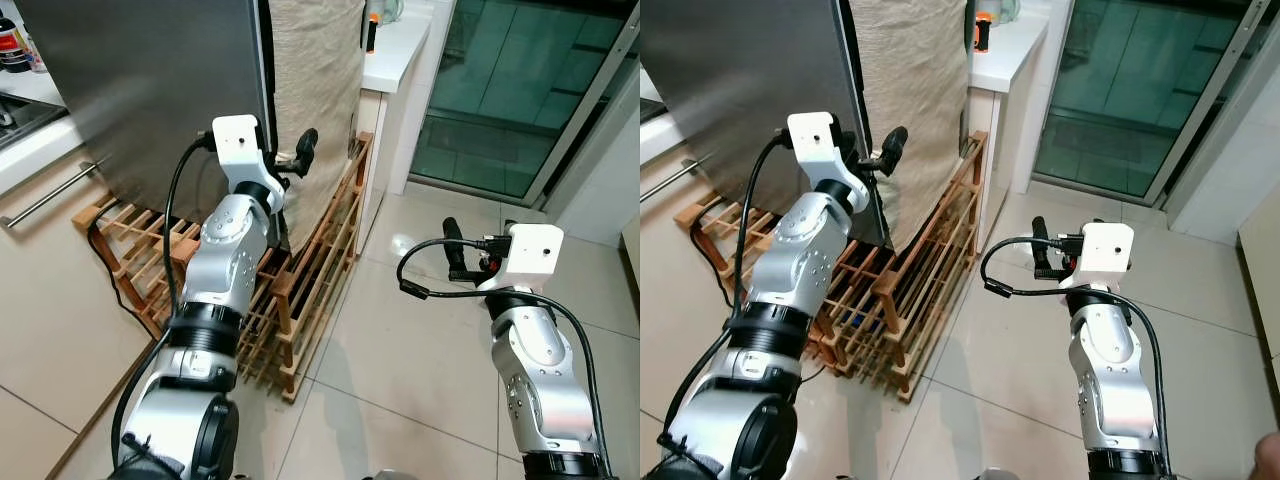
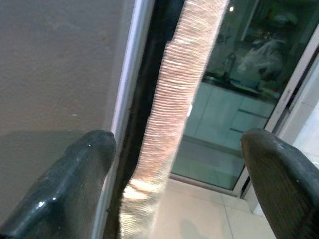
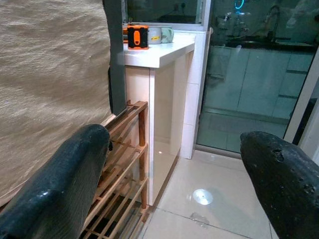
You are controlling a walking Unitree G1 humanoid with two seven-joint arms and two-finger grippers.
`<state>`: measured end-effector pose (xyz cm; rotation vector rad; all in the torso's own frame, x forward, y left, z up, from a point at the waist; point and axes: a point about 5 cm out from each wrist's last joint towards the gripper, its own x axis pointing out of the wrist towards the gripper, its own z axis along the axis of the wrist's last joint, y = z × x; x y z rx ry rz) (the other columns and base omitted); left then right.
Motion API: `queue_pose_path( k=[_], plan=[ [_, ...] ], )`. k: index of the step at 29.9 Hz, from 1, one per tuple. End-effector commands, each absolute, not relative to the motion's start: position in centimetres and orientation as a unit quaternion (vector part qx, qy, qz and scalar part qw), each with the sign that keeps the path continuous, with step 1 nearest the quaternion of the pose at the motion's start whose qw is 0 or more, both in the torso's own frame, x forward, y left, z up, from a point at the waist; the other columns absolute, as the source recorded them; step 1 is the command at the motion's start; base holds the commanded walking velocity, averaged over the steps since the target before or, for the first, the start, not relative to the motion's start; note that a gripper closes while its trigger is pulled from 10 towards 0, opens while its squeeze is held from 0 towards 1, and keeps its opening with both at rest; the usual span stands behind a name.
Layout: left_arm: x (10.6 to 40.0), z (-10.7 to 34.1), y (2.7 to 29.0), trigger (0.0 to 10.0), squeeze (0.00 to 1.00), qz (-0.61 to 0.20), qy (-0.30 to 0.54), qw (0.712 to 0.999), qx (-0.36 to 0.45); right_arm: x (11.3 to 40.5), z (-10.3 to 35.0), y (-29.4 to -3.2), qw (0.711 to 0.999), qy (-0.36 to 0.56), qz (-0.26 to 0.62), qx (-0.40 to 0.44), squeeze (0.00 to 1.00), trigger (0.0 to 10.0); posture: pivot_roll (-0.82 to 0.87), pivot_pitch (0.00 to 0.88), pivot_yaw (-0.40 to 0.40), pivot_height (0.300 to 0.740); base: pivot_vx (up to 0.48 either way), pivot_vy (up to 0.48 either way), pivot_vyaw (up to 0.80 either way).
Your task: Restocking fridge
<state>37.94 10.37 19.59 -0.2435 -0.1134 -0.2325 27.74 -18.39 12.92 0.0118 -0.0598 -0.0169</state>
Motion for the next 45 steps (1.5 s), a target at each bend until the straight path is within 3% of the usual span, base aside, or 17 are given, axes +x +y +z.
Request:
queue_pose_path(
  k=[1, 12, 31, 34, 38, 42, 44, 45],
  plan=[
    [38.5, 19.9, 10.3, 10.0, 0.00, -0.107, -0.061, 0.986, -0.113, 27.7, 13.0, -18.4, 0.999, -0.033, -0.012, 0.004, 0.00, 10.0, -0.18, 0.018, 0.018, 0.740, 0.000, 0.000, 0.00],
    [39.3, 20.3, 9.0, 10.0, 0.00, -0.116, -0.063, 0.986, -0.106, 27.6, 12.8, -18.6, 0.999, -0.029, -0.013, 0.003, 0.00, 10.0, -0.19, 0.022, 0.022, 0.740, 0.000, 0.000, 0.00],
    [38.5, 19.3, 1.2, 10.0, 0.00, -0.255, -0.023, 0.962, -0.097, 26.9, 13.1, -19.1, 0.999, -0.036, -0.035, 0.003, 0.00, 10.0, -0.26, 0.018, 0.063, 0.740, 0.000, 0.000, 0.00],
    [37.8, 19.5, -1.2, 10.0, 0.00, -0.299, -0.017, 0.947, -0.114, 26.6, 13.0, -19.1, 0.999, -0.035, -0.034, 0.001, 0.00, 10.0, -0.26, 0.018, 0.063, 0.740, 0.000, 0.000, 0.00],
    [34.9, 21.8, -7.4, 10.0, 0.00, -0.444, -0.029, 0.878, -0.176, 25.2, 12.1, -18.5, 1.000, -0.010, 0.019, -0.004, 0.00, 10.0, -0.29, 0.020, 0.057, 0.740, 0.000, 0.000, 0.00],
    [33.5, 22.9, -9.6, 10.0, 0.00, -0.497, -0.039, 0.847, -0.184, 24.6, 11.5, -18.6, 1.000, 0.001, 0.022, -0.010, 0.00, 10.0, -0.29, 0.019, 0.056, 0.740, 0.000, 0.000, 0.00],
    [30.7, 25.0, -13.0, 10.0, 0.00, -0.580, -0.059, 0.787, -0.201, 24.1, 11.1, -18.8, 1.000, 0.010, 0.018, -0.014, 0.00, 10.0, -0.32, 0.015, 0.060, 0.740, 0.000, 0.000, 0.00],
    [30.7, 25.0, -13.0, 10.0, 0.00, -0.580, -0.059, 0.787, -0.201, 24.1, 11.1, -18.8, 1.000, 0.010, 0.018, -0.014, 0.00, 10.0, -0.32, 0.015, 0.060, 0.740, 0.000, 0.000, 0.00]
  ],
)
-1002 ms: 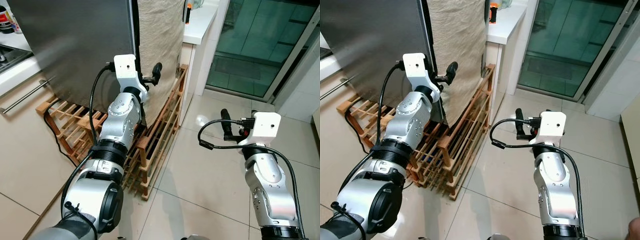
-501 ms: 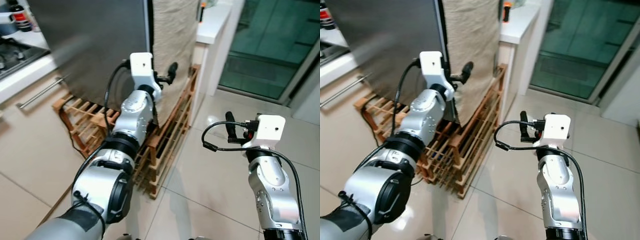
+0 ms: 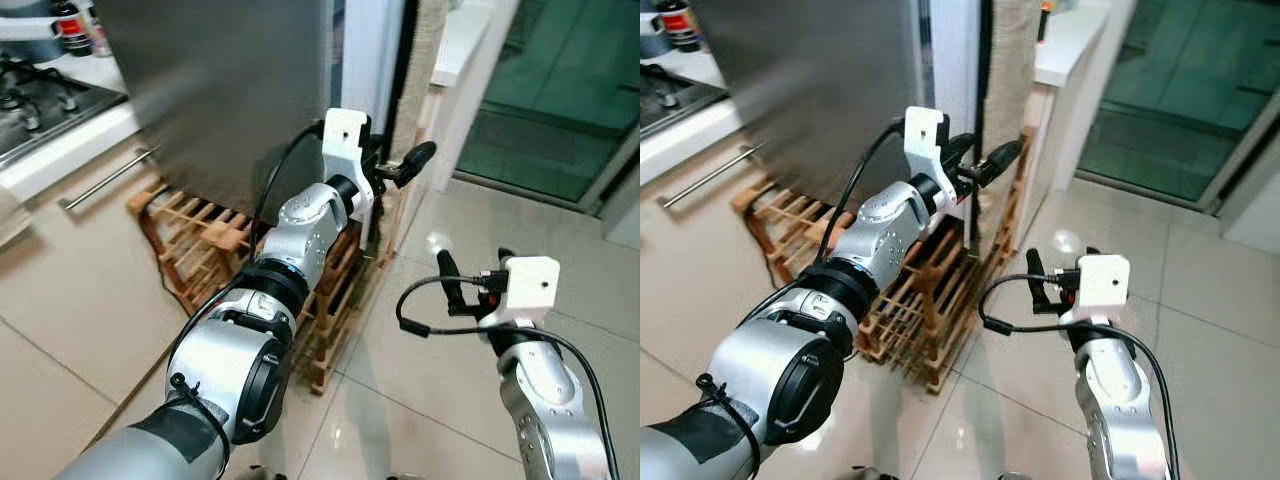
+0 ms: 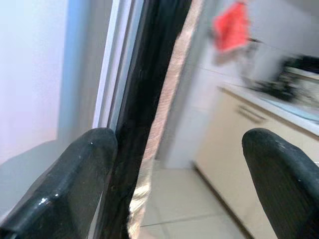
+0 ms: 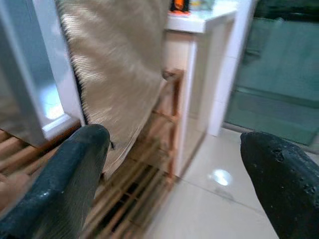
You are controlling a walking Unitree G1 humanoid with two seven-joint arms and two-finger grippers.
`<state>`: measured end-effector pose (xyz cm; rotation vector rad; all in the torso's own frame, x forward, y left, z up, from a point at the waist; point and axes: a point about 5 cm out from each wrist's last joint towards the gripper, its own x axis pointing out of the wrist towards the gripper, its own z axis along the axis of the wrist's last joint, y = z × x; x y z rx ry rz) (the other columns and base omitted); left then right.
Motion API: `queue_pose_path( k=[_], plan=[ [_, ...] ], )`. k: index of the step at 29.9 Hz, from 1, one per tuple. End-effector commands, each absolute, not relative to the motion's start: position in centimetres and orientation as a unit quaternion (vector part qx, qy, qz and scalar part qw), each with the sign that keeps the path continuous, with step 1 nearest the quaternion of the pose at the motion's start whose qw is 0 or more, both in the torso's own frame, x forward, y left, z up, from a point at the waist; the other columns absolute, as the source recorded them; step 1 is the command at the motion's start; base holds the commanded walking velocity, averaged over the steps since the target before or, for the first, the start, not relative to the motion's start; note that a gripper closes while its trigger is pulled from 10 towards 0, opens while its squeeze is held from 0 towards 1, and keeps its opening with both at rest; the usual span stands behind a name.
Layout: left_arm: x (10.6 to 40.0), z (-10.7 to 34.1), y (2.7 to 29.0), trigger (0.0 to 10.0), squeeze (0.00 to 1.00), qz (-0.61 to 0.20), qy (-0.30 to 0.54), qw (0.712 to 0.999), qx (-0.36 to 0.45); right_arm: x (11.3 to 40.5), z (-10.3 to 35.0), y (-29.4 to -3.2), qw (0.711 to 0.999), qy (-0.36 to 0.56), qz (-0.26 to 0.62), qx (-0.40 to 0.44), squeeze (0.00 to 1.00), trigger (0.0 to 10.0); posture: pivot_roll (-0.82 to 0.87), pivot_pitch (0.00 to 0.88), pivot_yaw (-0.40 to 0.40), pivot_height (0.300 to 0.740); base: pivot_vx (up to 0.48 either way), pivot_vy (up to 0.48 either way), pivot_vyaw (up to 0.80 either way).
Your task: Restocking fridge
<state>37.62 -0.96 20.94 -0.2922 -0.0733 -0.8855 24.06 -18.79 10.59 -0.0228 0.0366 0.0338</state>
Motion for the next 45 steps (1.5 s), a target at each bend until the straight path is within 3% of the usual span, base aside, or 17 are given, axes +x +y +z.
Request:
queue_pose_path(
  k=[1, 4, 7, 11, 12, 13, 15, 16, 18, 21, 24, 26, 30, 40, 45],
  plan=[
    [29.6, 25.7, -14.0, 10.0, 0.00, -0.607, -0.066, 0.764, -0.207, 24.0, 11.0, -18.9, 1.000, 0.011, 0.015, -0.014, 0.00, 10.0, -0.32, 0.015, 0.060, 0.740, 0.000, 0.000, 0.00],
    [29.3, 26.5, -14.2, 10.0, 0.00, -0.619, -0.078, 0.751, -0.217, 24.1, 11.0, -18.9, 1.000, 0.007, 0.008, -0.016, 0.00, 10.0, -0.33, 0.014, 0.072, 0.740, 0.000, 0.000, 0.00],
    [30.7, 26.3, -12.2, 10.0, 0.00, -0.595, -0.089, 0.767, -0.224, 24.6, 11.1, -19.2, 1.000, 0.002, -0.008, -0.015, 0.00, 10.0, -0.32, 0.015, 0.072, 0.740, 0.000, 0.000, 0.00],
    [34.9, 22.3, -4.2, 10.0, 0.00, -0.487, -0.087, 0.844, -0.208, 25.7, 11.4, -20.6, 0.999, 0.000, -0.045, 0.013, 0.00, 10.0, -0.29, 0.007, 0.065, 0.740, 0.000, 0.000, 0.00],
    [35.5, 21.6, -2.2, 10.0, 0.00, -0.458, -0.089, 0.860, -0.205, 25.9, 11.6, -20.7, 0.999, 0.000, -0.047, 0.015, 0.00, 10.0, -0.29, 0.007, 0.065, 0.740, 0.000, 0.000, 0.00],
    [35.5, 21.6, -2.2, 10.0, 0.00, -0.458, -0.089, 0.860, -0.205, 25.9, 11.6, -20.7, 0.999, 0.000, -0.047, 0.015, 0.00, 10.0, -0.29, 0.007, 0.065, 0.740, 0.000, 0.000, 0.00],
    [36.5, 20.4, 2.5, 10.0, 0.00, -0.385, -0.101, 0.897, -0.190, 26.7, 12.0, -20.6, 0.999, -0.005, -0.040, 0.017, 0.00, 10.0, -0.25, 0.003, 0.054, 0.740, 0.000, 0.000, 0.00],
    [36.5, 20.4, 2.5, 10.0, 0.00, -0.385, -0.101, 0.897, -0.190, 26.7, 12.0, -20.6, 0.999, -0.005, -0.040, 0.017, 0.00, 10.0, -0.25, 0.003, 0.054, 0.740, 0.000, 0.000, 0.00],
    [36.7, 19.6, 7.6, 10.0, 0.00, -0.298, -0.120, 0.928, -0.190, 27.7, 12.6, -20.3, 0.999, -0.014, -0.028, 0.017, 0.00, 10.0, -0.21, 0.000, 0.033, 0.740, 0.000, 0.000, 0.71],
    [36.4, 19.5, 9.9, 10.0, 0.00, -0.253, -0.135, 0.941, -0.181, 28.2, 12.9, -20.1, 0.999, -0.018, -0.022, 0.016, 0.00, 10.0, -0.19, 0.000, 0.026, 0.740, 0.000, -0.220, 0.71],
    [34.6, 18.0, 16.0, 10.0, 0.00, -0.087, -0.147, 0.976, -0.136, 29.8, 13.6, -19.2, 1.000, -0.026, 0.002, 0.016, 0.00, 10.0, -0.14, 0.000, -0.001, 0.740, 0.000, -0.456, 0.69],
    [34.6, 18.0, 16.0, 10.0, 0.00, -0.087, -0.147, 0.976, -0.136, 29.8, 13.6, -19.2, 1.000, -0.026, 0.002, 0.016, 0.00, 10.0, -0.14, 0.000, -0.001, 0.740, 0.000, -0.450, 0.68],
    [34.0, 15.5, 18.1, 10.0, 0.00, 0.026, -0.085, 0.991, -0.105, 31.1, 13.8, -17.7, 0.999, -0.029, 0.030, 0.019, 0.00, 10.0, -0.12, 0.000, -0.012, 0.740, 0.000, -0.448, 0.67],
    [34.5, 15.0, 15.6, 10.0, 0.00, -0.004, -0.035, 0.997, -0.068, 31.8, 13.8, -17.3, 0.999, -0.034, 0.031, 0.026, 0.00, 10.0, -0.12, 0.000, 0.005, 0.740, 0.000, -0.458, 0.65],
    [34.5, 14.6, 15.2, 10.0, 0.00, -0.001, -0.019, 0.998, -0.056, 31.8, 13.6, -17.6, 0.999, -0.032, 0.028, 0.020, 0.00, 10.0, -0.13, 0.000, 0.011, 0.740, 0.000, 0.000, 0.61]
  ],
)
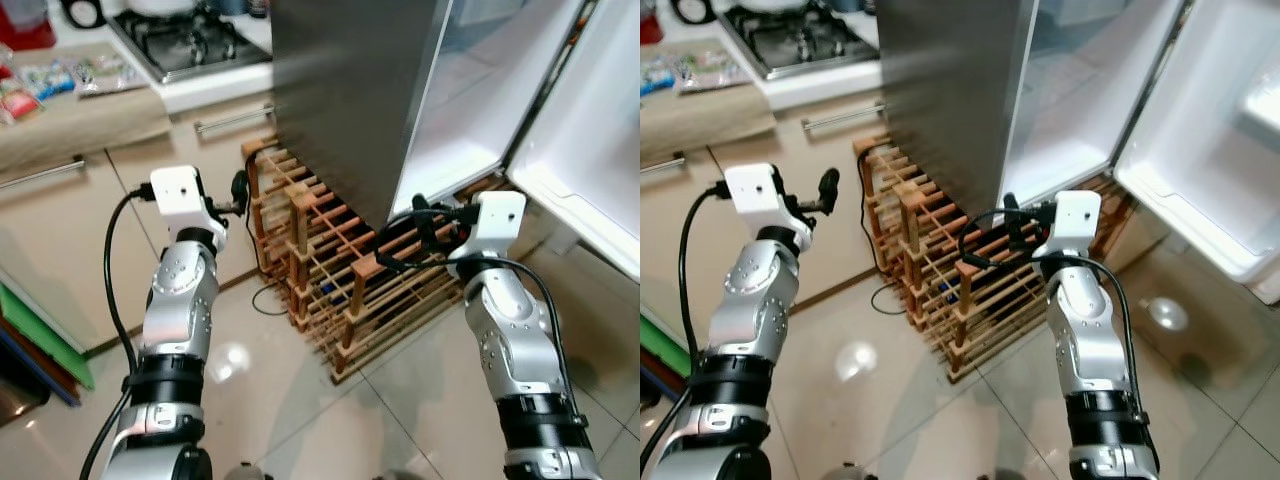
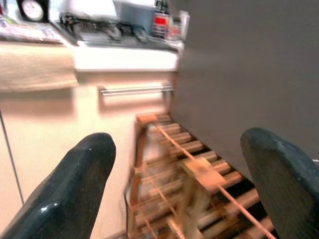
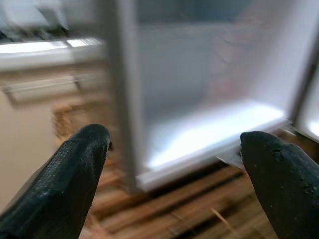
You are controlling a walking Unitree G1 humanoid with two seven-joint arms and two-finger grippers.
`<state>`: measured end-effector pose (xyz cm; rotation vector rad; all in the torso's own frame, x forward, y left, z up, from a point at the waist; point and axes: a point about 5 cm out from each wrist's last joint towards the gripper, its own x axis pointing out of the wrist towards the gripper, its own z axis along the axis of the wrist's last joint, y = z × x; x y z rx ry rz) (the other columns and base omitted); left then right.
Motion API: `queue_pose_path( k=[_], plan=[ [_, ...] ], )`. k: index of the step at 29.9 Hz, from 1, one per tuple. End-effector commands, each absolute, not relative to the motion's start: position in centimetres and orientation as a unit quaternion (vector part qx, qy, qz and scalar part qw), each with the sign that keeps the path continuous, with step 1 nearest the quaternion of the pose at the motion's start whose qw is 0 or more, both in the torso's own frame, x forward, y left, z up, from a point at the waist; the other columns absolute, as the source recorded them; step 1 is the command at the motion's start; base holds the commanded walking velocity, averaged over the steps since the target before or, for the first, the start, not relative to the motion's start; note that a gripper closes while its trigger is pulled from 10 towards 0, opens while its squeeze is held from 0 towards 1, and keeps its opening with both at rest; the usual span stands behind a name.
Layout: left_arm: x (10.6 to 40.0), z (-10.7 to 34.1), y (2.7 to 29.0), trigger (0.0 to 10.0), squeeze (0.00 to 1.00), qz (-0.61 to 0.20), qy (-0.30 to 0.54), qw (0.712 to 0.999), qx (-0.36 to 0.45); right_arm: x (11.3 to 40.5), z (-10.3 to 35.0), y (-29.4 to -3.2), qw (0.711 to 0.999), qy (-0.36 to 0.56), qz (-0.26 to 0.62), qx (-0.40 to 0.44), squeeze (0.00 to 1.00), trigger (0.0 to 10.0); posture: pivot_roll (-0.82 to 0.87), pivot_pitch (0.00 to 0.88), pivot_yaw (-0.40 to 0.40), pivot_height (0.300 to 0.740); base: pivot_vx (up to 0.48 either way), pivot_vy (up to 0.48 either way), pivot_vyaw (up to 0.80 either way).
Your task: Restocking fridge
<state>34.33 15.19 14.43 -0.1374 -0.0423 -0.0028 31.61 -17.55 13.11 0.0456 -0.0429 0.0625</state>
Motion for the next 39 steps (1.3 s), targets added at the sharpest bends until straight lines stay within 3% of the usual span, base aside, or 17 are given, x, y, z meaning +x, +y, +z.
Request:
queue_pose_path(
  k=[1, 10, 23, 39],
  plan=[
    [34.4, 14.5, 15.2, 10.0, 0.00, 0.001, -0.018, 0.998, -0.052, 31.8, 13.5, -17.6, 0.999, -0.031, 0.029, 0.018, 0.00, 10.0, -0.14, 0.000, 0.016, 0.740, 0.000, 0.000, 0.57],
    [34.1, 14.7, 15.7, 10.0, 0.00, 0.009, -0.025, 0.999, -0.025, 31.6, 13.0, -16.4, 0.997, -0.021, 0.072, 0.026, 0.00, 10.0, -0.14, 0.000, 0.009, 0.740, 0.000, 0.000, 0.56],
    [34.1, 14.4, 16.2, 10.0, 0.00, 0.056, -0.007, 0.997, -0.051, 31.7, 13.0, -15.1, 0.994, -0.020, 0.098, 0.038, 0.01, 10.0, -0.15, 0.004, 0.034, 0.740, 0.438, -0.059, 0.52],
    [33.5, 15.4, 15.0, 10.0, 0.00, 0.027, -0.038, 0.998, -0.033, 32.1, 12.5, -13.5, 0.988, 0.003, 0.144, 0.047, 0.07, 10.0, -0.11, 0.003, 0.005, 0.740, 0.000, 0.000, 0.52]
  ],
)
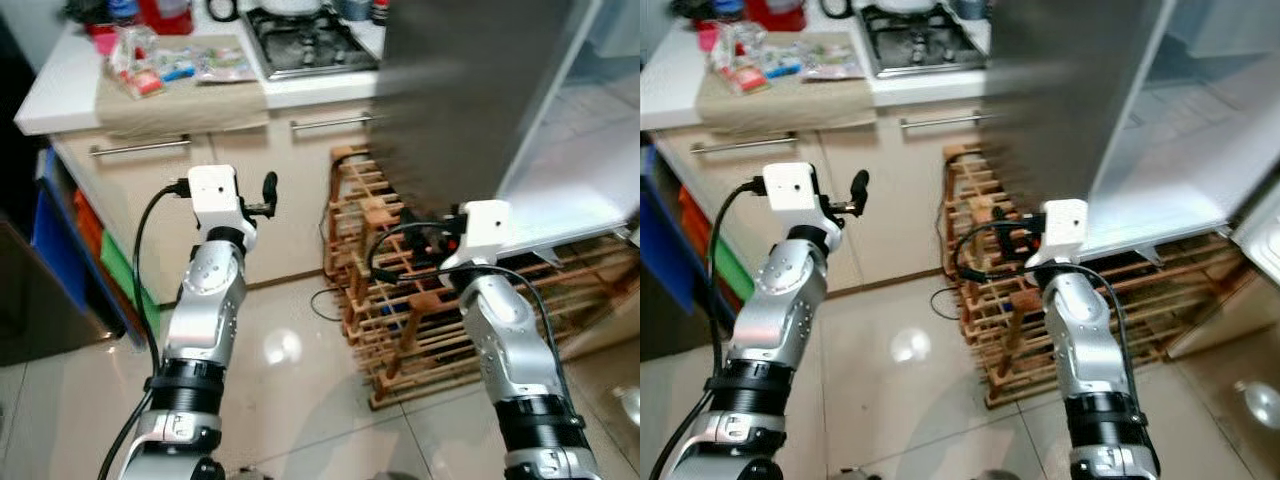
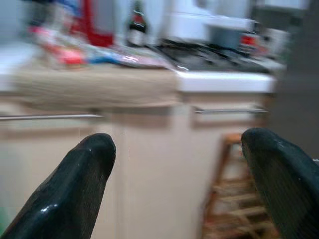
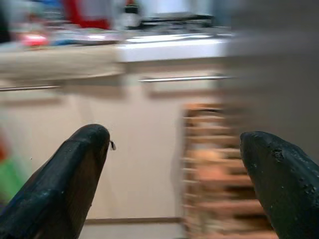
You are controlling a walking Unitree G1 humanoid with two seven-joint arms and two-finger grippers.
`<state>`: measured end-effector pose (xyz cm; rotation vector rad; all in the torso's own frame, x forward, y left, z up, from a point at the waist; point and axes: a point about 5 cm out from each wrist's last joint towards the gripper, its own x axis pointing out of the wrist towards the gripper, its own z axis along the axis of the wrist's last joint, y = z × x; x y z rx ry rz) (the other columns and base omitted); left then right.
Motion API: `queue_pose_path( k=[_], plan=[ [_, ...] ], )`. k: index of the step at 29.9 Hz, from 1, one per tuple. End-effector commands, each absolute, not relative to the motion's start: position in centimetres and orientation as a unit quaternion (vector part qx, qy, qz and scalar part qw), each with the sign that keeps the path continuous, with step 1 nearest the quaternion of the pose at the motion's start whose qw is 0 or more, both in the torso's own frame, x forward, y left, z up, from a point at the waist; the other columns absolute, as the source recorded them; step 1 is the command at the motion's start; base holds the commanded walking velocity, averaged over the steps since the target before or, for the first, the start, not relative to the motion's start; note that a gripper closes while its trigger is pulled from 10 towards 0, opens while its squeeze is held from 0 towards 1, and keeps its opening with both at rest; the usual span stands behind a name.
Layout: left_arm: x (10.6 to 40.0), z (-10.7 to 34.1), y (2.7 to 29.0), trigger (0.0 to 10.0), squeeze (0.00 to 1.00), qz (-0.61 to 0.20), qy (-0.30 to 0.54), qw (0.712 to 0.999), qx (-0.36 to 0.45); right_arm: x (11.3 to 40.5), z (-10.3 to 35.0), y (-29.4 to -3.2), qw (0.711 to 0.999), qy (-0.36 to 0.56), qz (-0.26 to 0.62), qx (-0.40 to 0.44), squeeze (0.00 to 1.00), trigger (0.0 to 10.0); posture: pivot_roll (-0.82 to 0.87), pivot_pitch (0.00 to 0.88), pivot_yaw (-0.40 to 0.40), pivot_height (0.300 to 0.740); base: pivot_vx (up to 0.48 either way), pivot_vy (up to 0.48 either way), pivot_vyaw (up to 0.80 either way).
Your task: Restocking fridge
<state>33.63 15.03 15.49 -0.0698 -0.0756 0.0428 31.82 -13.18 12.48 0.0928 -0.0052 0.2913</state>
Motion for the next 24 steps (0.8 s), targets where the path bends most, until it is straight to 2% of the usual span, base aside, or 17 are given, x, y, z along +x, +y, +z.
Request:
queue_pose_path(
  k=[1, 5, 11, 12, 17, 22, 24],
  plan=[
    [33.4, 15.2, 15.0, 10.0, 0.00, 0.030, -0.035, 0.998, -0.034, 32.1, 12.4, -13.4, 0.988, 0.004, 0.144, 0.047, 0.07, 10.0, -0.11, 0.002, 0.003, 0.740, 0.000, 0.000, 0.52],
    [33.0, 14.0, 15.2, 10.0, 0.00, 0.045, -0.022, 0.998, -0.025, 31.8, 11.5, -13.1, 0.987, 0.015, 0.146, 0.061, 0.08, 10.0, -0.07, 0.014, -0.026, 0.740, 0.000, 0.000, 0.52],
    [32.6, 14.2, 15.7, 10.0, 0.00, 0.048, -0.022, 0.998, -0.026, 31.5, 11.2, -12.6, 0.987, 0.022, 0.139, 0.072, 0.05, 10.0, -0.05, 0.002, -0.019, 0.740, 0.000, 0.000, 0.51],
    [32.7, 15.0, 15.5, 10.0, 0.00, 0.027, -0.037, 0.999, -0.007, 31.6, 11.7, -12.3, 0.987, 0.010, 0.138, 0.078, 0.00, 10.0, -0.07, 0.000, 0.007, 0.740, 0.480, 0.000, 0.00],
    [33.6, 15.5, 14.4, 10.0, 0.00, -0.005, -0.046, 0.999, -0.004, 32.1, 12.2, -13.3, 0.991, -0.015, 0.104, 0.083, 0.01, 10.0, -0.10, 0.000, 0.034, 0.740, 0.480, 0.000, 0.00],
    [34.2, 16.7, 13.4, 10.0, 0.00, -0.017, -0.063, 0.998, -0.009, 32.5, 12.7, -14.8, 0.994, -0.023, 0.074, 0.079, 0.02, 10.0, -0.09, 0.018, 0.034, 0.740, 0.480, 0.000, 0.67],
    [34.3, 17.8, 12.7, 10.0, 0.00, -0.034, -0.081, 0.996, -0.013, 32.7, 13.1, -15.2, 0.995, -0.024, 0.068, 0.063, 0.00, 10.0, -0.11, 0.039, 0.027, 0.740, 0.480, 0.000, 0.00]
  ],
)
